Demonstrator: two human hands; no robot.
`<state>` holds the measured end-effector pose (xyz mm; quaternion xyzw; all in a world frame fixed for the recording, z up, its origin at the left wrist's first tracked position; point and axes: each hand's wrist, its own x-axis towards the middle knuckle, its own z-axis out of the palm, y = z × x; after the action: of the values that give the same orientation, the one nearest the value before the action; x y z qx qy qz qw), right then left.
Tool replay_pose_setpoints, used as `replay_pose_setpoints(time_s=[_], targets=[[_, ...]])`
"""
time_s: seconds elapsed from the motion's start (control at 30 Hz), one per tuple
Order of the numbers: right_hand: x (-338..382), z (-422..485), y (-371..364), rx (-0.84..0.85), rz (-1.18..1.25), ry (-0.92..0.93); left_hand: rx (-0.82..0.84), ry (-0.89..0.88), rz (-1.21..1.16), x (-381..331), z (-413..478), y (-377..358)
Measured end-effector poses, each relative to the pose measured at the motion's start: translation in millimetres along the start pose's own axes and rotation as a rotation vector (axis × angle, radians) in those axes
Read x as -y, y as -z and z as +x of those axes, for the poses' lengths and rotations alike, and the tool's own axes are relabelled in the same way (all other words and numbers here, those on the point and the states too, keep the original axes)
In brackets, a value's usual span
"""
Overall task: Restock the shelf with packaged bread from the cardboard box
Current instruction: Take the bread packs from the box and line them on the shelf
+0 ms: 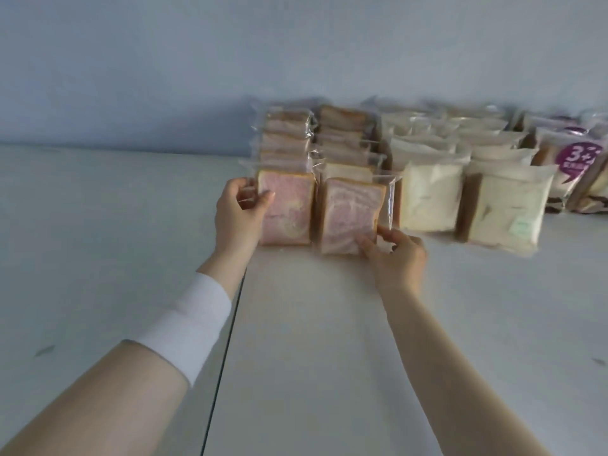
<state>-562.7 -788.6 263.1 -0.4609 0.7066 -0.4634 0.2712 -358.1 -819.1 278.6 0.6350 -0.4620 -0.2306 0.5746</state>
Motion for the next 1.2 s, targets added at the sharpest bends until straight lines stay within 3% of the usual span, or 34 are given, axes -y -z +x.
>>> replay_pose_setpoints(time_s=[0.2, 0.33, 0.43, 0.53, 0.6, 0.7, 0.9, 1.2], targets=[[10, -10, -6, -0.145, -0.001, 0.041, 0.005, 0.036, 0.081, -7, 4, -5], [18, -26, 10, -0.066, -0.079, 0.020, 0.125, 0.039, 0.098, -14, -8, 9], [14, -51, 37, -0.087, -0.246, 0.054, 0.135, -0.150, 0.282, -24, -32, 23], [6, -83, 77, -0.089, -0.450, 0.064, 0.239, -0.524, 0.489, -51, -69, 23], [-3, -103, 113, -0.089, -0.584, 0.077, 0.434, -0.770, 0.651, -78, -102, 9], [-19, -129, 181, -0.106, -0.747, 0.089, 0.668, -0.963, 0.819, -119, -164, -28], [-93, -191, 361, -0.210, -0.902, -0.043, 0.935, -1.102, 0.933, -191, -337, -130], [-240, -318, 592, -0.345, -0.946, -0.472, 1.205, -1.302, 0.828, -238, -629, -247]])
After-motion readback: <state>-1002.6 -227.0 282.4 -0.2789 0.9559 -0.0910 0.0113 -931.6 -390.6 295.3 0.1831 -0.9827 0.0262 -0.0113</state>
